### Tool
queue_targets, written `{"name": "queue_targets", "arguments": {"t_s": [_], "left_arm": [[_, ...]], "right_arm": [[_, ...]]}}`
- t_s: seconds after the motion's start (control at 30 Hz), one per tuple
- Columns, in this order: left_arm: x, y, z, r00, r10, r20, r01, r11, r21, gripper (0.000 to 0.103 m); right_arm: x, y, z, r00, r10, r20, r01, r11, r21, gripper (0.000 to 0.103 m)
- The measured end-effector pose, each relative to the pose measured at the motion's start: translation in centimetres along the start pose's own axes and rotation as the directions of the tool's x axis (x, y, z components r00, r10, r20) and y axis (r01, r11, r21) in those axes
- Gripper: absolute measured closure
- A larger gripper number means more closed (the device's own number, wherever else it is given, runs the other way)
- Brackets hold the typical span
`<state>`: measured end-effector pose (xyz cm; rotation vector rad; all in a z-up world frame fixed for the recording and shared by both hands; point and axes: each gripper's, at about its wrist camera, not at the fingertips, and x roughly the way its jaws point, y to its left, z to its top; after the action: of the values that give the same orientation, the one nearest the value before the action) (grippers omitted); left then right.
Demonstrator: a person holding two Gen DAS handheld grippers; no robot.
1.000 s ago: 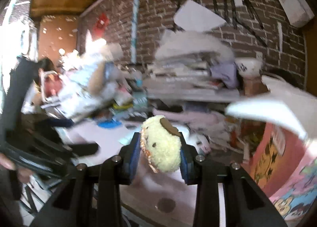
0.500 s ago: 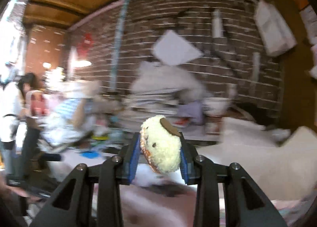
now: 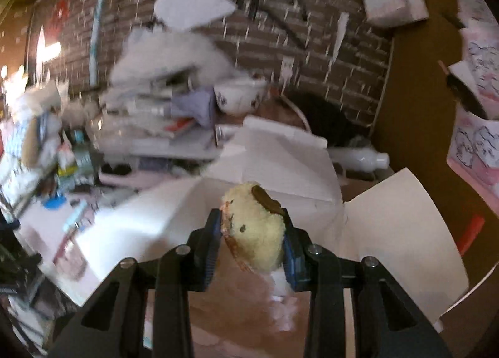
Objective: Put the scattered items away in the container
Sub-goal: 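Lift the chick and carry it over the pink box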
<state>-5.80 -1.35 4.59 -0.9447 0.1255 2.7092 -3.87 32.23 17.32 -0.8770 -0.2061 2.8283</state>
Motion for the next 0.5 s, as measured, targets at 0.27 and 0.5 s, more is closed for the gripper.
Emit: {"name": "queue_targets", "arguments": {"t_s": [0.27, 0.5], "left_arm": [[0.0, 0.2, 0.1, 1.0, -0.006, 0.006, 0.006, 1.0, -0.005, 0.001], [-0.1, 0.2, 0.1, 1.0, -0.007, 0.008, 0.008, 1.0, -0.002, 0.001]], "right_arm": [[4.2, -0.7, 0.9, 0.962, 0.062, -0.264, -0.09, 0.991, -0.095, 0.071], [7.1, -1.2, 0.6, 0.905, 0.083, -0.417, -0.135, 0.986, -0.096, 0.07]]}}
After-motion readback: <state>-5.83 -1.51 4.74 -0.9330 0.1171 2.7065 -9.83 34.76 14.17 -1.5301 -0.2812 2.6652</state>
